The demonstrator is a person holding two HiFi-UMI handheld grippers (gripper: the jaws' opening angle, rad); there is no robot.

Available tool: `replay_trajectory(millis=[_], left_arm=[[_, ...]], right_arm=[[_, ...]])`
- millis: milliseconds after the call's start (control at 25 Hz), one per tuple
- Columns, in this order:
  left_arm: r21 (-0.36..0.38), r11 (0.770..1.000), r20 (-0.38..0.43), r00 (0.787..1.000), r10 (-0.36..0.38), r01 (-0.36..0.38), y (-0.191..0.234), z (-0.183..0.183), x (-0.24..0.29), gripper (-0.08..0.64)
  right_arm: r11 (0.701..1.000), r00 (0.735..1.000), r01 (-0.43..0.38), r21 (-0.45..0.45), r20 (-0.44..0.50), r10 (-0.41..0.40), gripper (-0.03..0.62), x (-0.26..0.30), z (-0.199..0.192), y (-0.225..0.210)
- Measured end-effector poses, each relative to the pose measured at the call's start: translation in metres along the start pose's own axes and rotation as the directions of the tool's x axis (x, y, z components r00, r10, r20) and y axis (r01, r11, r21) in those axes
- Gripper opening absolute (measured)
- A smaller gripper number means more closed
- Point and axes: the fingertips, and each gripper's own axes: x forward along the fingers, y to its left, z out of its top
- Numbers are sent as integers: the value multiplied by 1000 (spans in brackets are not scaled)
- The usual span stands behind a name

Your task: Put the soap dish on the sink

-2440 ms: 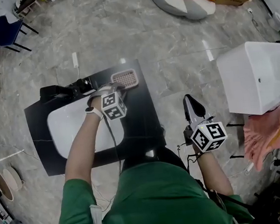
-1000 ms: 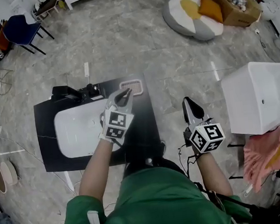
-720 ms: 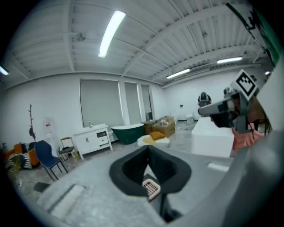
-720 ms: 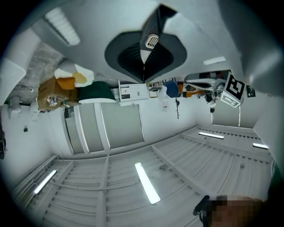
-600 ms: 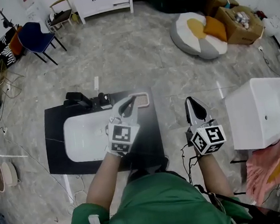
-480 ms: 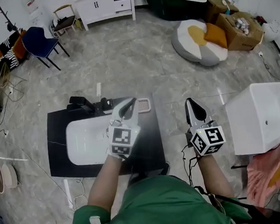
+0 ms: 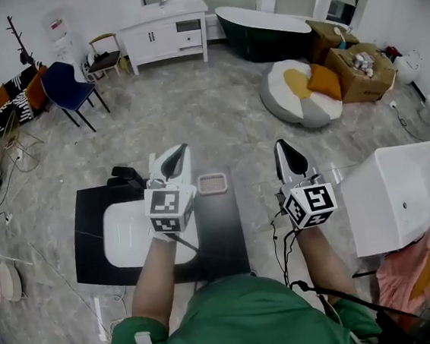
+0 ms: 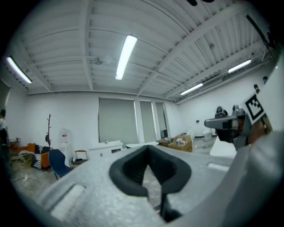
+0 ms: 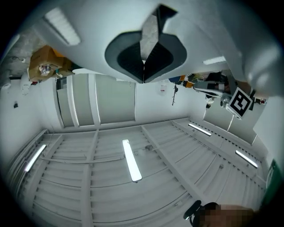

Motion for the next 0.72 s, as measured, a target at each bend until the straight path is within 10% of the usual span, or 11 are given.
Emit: replay_trajectory(millis=[720], left_arm=[[8,1000,31,999,17,-17,-3,19,-7,-2]], right_arm=[[1000,1000,2,29,-11,-1,2,1,4,-4]])
